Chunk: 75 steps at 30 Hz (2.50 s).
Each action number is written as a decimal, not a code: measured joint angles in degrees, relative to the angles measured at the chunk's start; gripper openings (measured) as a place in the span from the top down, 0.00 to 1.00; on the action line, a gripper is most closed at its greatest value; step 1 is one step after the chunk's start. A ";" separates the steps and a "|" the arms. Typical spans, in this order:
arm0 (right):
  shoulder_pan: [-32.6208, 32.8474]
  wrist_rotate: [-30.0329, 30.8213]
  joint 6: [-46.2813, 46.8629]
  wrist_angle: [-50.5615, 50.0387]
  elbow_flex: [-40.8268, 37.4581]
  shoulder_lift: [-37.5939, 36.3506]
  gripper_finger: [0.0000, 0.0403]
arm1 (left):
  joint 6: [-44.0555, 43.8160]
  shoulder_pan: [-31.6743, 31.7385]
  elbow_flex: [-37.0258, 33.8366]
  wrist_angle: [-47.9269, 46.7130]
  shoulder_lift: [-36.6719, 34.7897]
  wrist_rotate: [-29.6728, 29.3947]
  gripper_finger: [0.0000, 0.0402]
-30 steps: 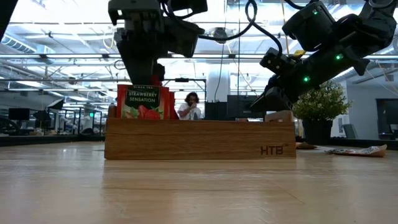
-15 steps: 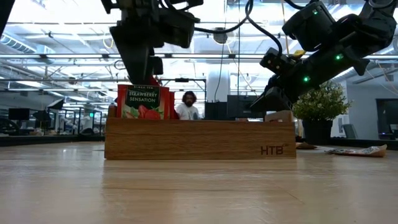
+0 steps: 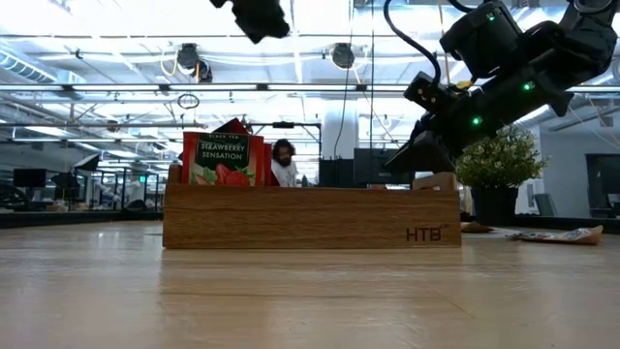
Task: Pick & Place Tea
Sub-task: Put the brown tea bag into the middle section of the wooden organizer
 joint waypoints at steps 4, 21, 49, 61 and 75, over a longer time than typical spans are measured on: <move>-0.22 0.16 -3.37 0.54 0.00 0.00 0.83 | 2.37 4.12 -13.04 12.24 -9.01 -0.09 0.56; -14.08 -16.59 -15.10 21.53 -0.02 0.00 0.83 | 0.83 23.89 -52.29 53.35 -31.80 0.07 0.56; -9.91 -7.98 10.56 -37.46 12.45 -11.50 0.70 | 0.01 25.80 -52.65 53.57 -33.37 -0.07 0.56; 1.42 -16.55 22.91 -68.93 20.70 -2.94 0.45 | 0.01 25.42 -52.61 53.89 -33.34 -0.26 0.56; 1.77 -13.47 15.46 -68.19 19.62 3.82 0.50 | 0.03 25.42 -52.61 53.85 -33.34 -0.31 0.56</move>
